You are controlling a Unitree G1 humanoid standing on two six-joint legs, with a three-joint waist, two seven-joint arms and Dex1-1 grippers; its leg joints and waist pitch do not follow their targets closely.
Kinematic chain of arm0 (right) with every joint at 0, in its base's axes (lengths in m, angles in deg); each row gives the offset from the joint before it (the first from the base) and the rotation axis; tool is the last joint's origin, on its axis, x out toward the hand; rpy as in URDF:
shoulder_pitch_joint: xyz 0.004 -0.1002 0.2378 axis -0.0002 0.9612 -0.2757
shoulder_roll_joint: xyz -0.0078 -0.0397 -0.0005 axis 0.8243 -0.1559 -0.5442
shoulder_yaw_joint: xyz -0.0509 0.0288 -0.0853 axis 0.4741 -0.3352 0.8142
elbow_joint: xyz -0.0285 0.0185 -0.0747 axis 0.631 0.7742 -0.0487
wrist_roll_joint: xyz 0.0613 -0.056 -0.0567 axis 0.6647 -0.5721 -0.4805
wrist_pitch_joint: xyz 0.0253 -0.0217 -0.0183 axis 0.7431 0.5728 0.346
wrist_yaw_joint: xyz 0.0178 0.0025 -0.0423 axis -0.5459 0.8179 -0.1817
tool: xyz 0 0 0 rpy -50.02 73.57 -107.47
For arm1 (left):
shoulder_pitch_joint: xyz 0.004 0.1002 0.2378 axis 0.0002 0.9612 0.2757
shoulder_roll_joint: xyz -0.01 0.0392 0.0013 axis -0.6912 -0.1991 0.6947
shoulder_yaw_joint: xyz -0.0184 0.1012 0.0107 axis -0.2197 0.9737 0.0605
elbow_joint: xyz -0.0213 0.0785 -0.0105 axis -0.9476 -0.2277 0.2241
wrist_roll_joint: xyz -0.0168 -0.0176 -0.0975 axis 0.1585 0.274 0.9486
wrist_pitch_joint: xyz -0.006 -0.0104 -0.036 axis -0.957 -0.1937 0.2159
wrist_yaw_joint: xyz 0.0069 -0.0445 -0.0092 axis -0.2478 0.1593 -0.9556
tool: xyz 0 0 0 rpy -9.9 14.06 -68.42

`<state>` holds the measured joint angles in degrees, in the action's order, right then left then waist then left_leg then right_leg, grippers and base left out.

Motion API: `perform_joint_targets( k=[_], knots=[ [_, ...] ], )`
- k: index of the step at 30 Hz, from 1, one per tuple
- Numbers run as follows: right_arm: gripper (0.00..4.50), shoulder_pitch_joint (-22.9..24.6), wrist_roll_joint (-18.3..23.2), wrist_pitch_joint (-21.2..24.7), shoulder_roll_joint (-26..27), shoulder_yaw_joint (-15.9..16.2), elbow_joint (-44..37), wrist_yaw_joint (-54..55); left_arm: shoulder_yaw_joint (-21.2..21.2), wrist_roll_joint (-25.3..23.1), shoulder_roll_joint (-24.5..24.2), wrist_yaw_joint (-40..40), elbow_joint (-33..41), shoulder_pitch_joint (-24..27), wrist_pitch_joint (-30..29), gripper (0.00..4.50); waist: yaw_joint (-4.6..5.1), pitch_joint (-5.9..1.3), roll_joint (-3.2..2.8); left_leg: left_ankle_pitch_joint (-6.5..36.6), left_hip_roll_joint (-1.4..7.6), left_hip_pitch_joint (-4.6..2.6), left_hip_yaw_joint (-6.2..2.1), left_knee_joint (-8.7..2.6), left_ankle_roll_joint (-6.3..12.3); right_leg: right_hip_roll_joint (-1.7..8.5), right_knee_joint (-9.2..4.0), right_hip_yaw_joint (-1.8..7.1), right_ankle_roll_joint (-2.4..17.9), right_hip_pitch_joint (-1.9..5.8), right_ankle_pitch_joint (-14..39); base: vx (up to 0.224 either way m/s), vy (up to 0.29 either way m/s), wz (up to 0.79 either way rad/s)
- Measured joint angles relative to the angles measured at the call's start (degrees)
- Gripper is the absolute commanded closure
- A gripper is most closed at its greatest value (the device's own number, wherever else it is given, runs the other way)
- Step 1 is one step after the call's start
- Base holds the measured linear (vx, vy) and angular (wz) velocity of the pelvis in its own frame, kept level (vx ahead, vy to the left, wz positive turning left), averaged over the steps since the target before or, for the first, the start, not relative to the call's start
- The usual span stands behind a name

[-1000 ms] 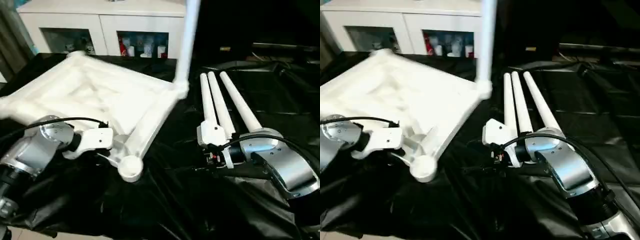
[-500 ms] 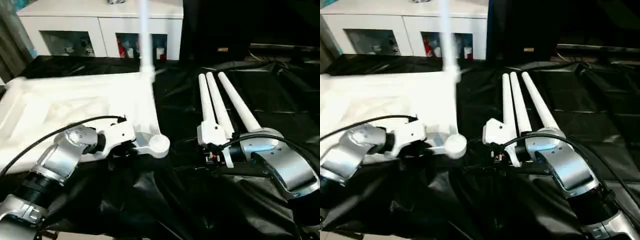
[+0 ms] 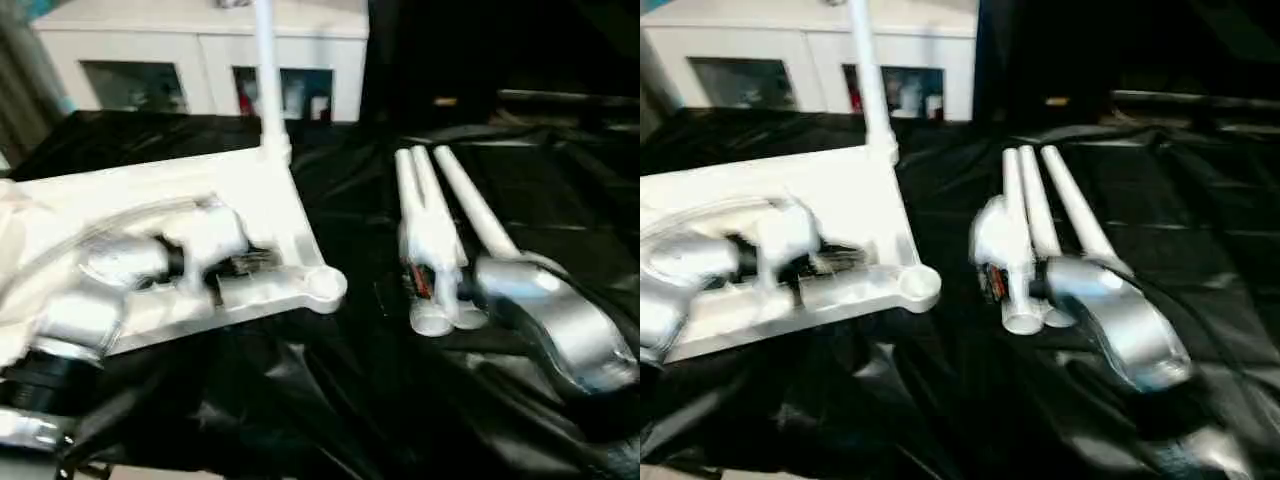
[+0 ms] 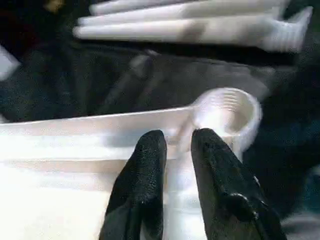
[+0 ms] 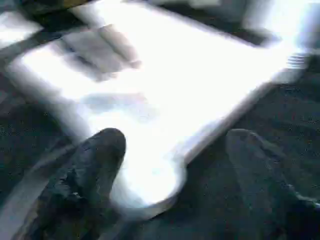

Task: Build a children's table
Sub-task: Rotate table base

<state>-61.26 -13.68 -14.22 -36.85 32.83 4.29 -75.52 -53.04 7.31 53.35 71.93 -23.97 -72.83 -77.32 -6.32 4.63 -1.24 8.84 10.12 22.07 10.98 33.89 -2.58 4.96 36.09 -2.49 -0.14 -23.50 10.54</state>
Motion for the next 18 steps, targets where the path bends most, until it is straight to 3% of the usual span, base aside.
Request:
perform_joint_targets(
  k=[7, 11, 13, 15, 18],
  knots=[
    [0.11, -0.4, -3.5, 10.2, 7.9, -7.6, 1.7, 18.8, -1.6, 3.6, 1.5, -2.1, 9.4, 1.9, -8.6, 3.39, -0.15, 0.23, 1.17, 0.0, -0.04, 0.23, 0.02, -0.04, 0.00, 0.01, -0.01, 0.07, 0.0, -0.18, 0.0, 0.000, 0.000, 0.00],
    [0.11, -0.6, -4.6, 15.0, 10.3, -10.5, 1.5, 25.0, -1.6, 5.3, 1.1, -2.1, 13.7, 2.3, -11.9, 3.39, 0.26, 0.26, 1.23, 0.0, -0.04, 0.28, 0.09, -0.07, -0.01, 0.01, -0.02, 0.13, 0.0, -0.31, 0.0, 0.000, 0.000, 0.00],
    [0.11, -2.3, -7.6, 22.4, 11.6, -10.8, 1.5, 29.8, -1.5, 6.1, 0.2, -2.1, 16.0, 3.1, -13.9, 3.39, 0.70, 0.28, 1.20, 0.0, -0.05, 0.30, 0.10, -0.18, -0.02, 0.00, -0.02, 0.13, 0.0, -0.40, 0.0, 0.000, 0.000, 0.00],
    [0.11, -3.2, -8.2, 26.6, 12.6, -11.8, 1.5, 32.1, -1.4, 6.5, -0.1, -2.0, 17.7, 3.5, -15.5, 3.39, 1.01, 0.28, 1.21, 0.0, -0.05, 0.30, 0.09, -0.30, -0.05, -0.01, -0.02, 0.11, -0.1, -0.45, 0.0, 0.000, 0.000, 0.00],
    [0.11, -4.2, -8.1, 29.4, 13.4, -12.4, 2.7, 34.1, -0.4, 7.4, -1.4, -0.6, 20.3, 4.1, -17.6, 3.39, 1.24, 0.28, 1.20, 0.0, -0.05, 0.28, 0.09, -0.44, -0.08, -0.03, -0.02, 0.12, -0.2, -0.51, 0.1, 0.000, 0.000, 0.00]
  ],
)
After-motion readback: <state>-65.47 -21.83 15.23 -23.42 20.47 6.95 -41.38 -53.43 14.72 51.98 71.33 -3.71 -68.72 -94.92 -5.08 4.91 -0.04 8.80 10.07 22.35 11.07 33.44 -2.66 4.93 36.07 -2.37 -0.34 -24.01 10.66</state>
